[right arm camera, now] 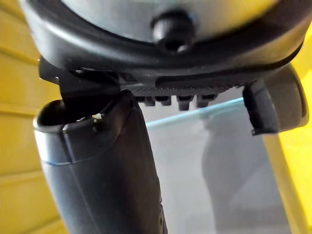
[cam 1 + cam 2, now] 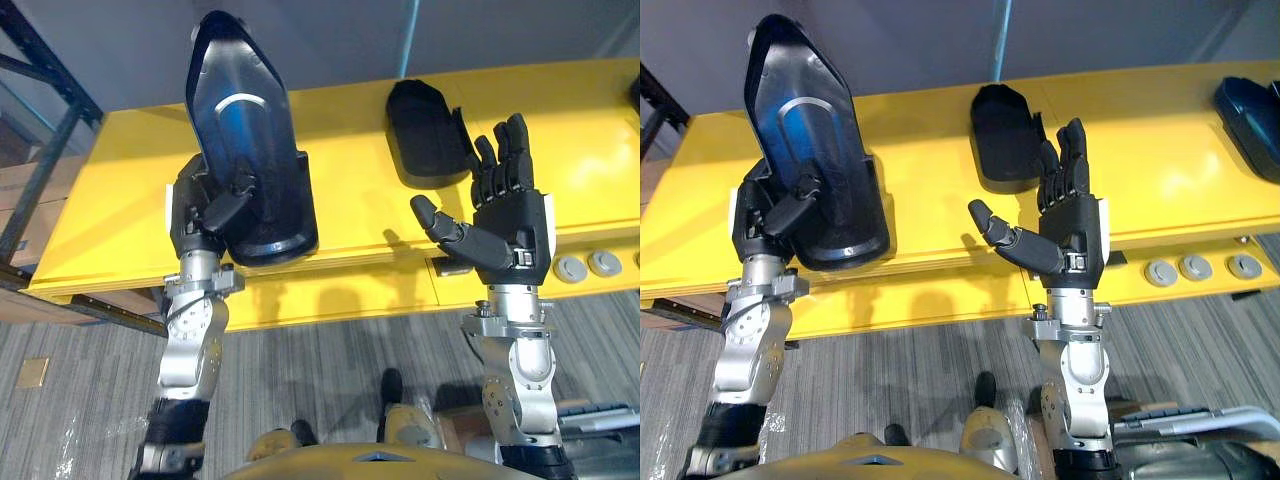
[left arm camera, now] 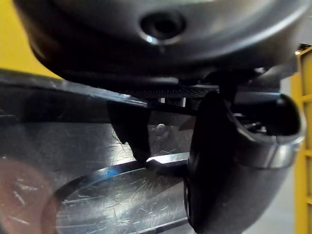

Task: Walk over and take three plastic housings, then place them on the shelf

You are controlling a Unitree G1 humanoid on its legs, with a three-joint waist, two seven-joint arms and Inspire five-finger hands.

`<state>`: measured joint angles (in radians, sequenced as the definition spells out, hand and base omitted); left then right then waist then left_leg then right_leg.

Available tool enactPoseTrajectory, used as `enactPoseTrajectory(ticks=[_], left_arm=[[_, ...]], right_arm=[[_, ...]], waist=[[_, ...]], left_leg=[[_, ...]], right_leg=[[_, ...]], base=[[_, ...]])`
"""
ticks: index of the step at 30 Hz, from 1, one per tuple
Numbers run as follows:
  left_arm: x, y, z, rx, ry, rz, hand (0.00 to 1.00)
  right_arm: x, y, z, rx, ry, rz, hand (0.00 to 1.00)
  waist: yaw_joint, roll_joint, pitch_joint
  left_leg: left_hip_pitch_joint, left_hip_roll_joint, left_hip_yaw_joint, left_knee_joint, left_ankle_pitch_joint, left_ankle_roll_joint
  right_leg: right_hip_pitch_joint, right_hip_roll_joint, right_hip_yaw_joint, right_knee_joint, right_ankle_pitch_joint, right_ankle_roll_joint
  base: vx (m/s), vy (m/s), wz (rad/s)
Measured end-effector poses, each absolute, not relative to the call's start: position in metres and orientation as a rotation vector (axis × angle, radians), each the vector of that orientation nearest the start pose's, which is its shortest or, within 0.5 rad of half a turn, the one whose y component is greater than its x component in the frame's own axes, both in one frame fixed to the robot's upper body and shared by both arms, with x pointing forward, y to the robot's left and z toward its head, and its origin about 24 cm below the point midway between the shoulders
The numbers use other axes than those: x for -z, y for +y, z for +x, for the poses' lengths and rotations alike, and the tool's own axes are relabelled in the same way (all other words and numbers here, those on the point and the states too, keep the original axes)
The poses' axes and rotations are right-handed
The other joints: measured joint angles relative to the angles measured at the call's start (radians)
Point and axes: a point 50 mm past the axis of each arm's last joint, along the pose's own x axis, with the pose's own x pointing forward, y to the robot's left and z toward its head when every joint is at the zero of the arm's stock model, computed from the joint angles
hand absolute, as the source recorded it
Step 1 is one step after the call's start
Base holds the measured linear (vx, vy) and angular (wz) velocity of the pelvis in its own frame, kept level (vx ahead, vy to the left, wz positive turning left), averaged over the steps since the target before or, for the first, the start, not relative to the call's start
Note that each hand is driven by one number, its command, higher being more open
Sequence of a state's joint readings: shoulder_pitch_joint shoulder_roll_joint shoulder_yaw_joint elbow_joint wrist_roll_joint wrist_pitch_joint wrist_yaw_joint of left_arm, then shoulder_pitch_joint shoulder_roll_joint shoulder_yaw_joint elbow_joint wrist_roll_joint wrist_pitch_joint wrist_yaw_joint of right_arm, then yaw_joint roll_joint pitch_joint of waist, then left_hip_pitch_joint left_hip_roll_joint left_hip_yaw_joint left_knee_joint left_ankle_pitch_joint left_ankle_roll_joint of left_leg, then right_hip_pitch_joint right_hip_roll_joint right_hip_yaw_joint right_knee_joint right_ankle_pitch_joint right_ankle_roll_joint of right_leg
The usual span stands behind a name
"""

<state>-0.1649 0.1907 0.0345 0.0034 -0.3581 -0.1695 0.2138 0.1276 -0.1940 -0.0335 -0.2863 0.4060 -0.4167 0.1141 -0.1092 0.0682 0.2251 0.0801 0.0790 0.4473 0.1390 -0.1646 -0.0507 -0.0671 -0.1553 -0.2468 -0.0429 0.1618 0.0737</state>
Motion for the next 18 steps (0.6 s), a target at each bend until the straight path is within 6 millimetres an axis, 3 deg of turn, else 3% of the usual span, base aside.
enactPoseTrajectory(ticks=[3,7,12,18], left_arm=[[-0.103,0.215,0.305,-0.265,-0.271,-0.242,0.00],[-0.124,0.228,0.332,-0.303,-0.300,-0.325,0.00],[-0.147,0.230,0.349,-0.287,-0.349,-0.333,0.00],[-0.148,0.242,0.360,-0.346,-0.273,-0.276,0.00]], right_arm=[[-0.123,-0.190,0.215,-0.134,-0.586,0.190,1.00],[-0.123,-0.185,0.216,-0.203,-0.569,0.203,1.00],[-0.120,-0.168,0.221,-0.309,-0.523,0.218,1.00],[-0.124,-0.160,0.223,-0.339,-0.535,0.239,1.00]], waist=[[-0.026,0.017,0.039],[-0.044,0.034,0.078],[-0.061,0.041,0.133],[-0.084,0.040,0.160]], left_leg=[[-0.004,-0.002,0.016,-0.002,0.002,0.002],[-0.026,-0.011,0.023,-0.007,0.020,0.012],[-0.040,-0.021,0.028,-0.023,0.041,0.019],[-0.052,-0.025,0.039,-0.027,0.046,0.021]], right_leg=[[-0.029,0.000,0.022,0.028,-0.003,-0.004],[-0.074,-0.007,0.037,0.058,-0.007,-0.009],[-0.110,-0.015,0.051,0.083,-0.009,-0.012],[-0.143,-0.018,0.068,0.115,-0.016,-0.019]], base=[[-0.08,0.002,-0.21],[-0.06,-0.009,-0.05],[-0.07,-0.006,-0.02],[-0.07,-0.007,-0.06]])
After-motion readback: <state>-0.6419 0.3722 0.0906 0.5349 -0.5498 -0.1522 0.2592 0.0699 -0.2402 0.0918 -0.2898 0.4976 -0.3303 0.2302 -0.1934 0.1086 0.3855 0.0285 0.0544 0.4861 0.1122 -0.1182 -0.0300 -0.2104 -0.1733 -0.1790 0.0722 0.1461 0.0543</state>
